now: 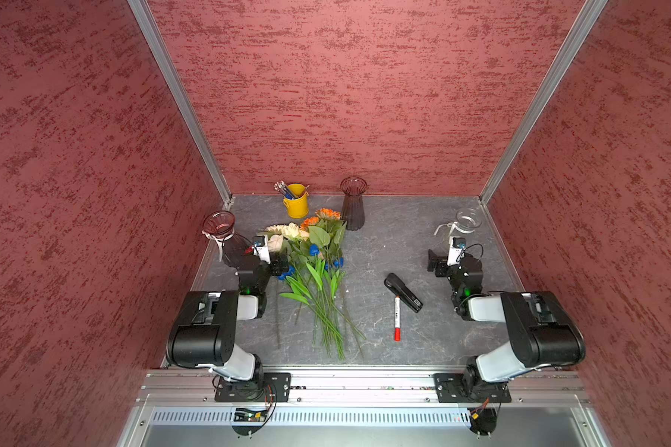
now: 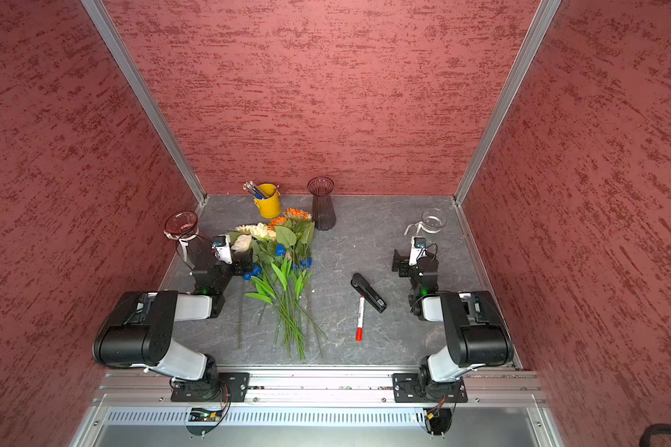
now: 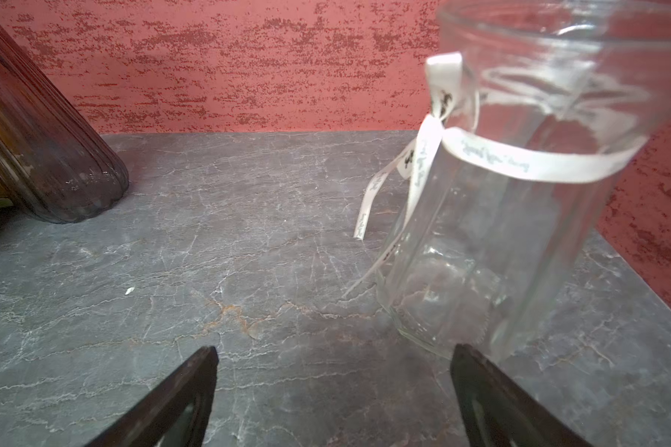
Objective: Arrange the flowers in different vases according to their variety
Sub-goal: Pick up the flower at the center of the board.
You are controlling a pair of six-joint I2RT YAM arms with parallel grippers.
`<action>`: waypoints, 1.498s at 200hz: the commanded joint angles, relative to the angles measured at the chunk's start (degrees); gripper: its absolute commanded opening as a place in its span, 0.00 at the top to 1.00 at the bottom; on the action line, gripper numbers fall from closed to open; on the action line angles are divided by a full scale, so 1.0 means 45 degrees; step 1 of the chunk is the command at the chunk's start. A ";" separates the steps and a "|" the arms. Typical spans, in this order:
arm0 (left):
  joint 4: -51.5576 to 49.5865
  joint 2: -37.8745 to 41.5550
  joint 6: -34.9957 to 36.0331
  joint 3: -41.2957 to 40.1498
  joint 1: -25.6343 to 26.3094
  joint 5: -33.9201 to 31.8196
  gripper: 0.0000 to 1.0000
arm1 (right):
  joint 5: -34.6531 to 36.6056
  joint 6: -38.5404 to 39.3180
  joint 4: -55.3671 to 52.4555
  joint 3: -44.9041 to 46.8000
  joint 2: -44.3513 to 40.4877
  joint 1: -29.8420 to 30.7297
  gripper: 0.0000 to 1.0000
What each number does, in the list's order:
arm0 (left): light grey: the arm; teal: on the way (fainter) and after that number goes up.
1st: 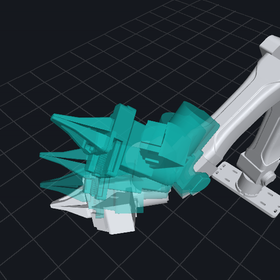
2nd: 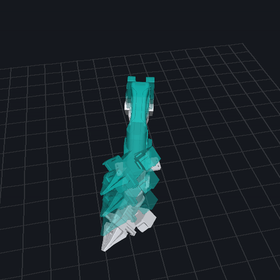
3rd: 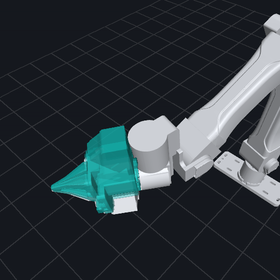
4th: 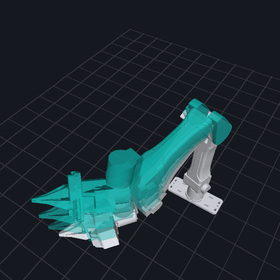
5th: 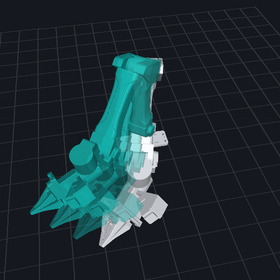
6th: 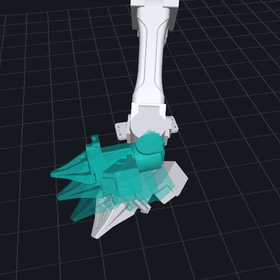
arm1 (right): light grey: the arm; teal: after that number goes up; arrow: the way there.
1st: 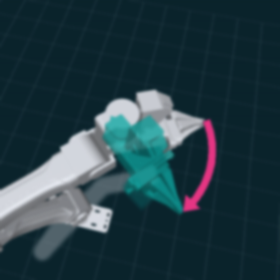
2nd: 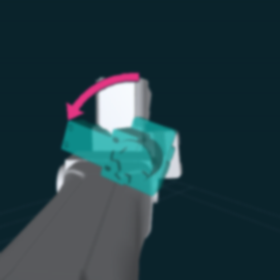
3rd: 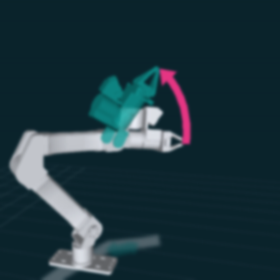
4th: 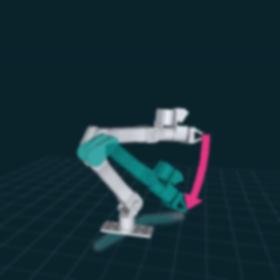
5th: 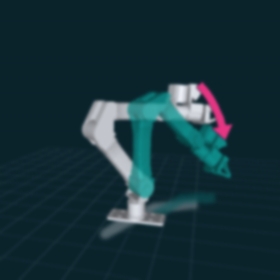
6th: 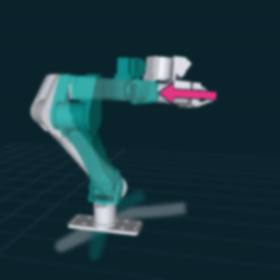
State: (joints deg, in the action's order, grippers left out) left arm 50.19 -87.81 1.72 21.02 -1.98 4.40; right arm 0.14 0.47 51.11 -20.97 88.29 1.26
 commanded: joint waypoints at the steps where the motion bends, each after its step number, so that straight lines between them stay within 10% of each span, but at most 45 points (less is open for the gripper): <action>1: 0.0306 -0.0093 -0.0094 0.0193 -0.0022 -0.0054 0.00 | 0.0125 0.0072 0.0304 -0.0244 0.0085 -0.0099 0.02; 227: 0.0190 -0.0057 -0.0048 0.0244 -0.0049 0.0237 0.00 | 0.0124 0.0071 0.0308 -0.0244 0.0079 -0.0093 0.02; 299: -0.7592 0.4374 -0.1004 0.2222 0.0838 -0.1398 0.00 | 0.0126 0.0067 0.0282 -0.0266 0.0105 -0.0102 0.01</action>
State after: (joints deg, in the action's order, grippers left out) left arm 33.45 -73.10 0.97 25.96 0.75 1.43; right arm 0.14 0.47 51.11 -20.97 88.29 1.26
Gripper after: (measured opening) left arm 0.997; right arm 0.985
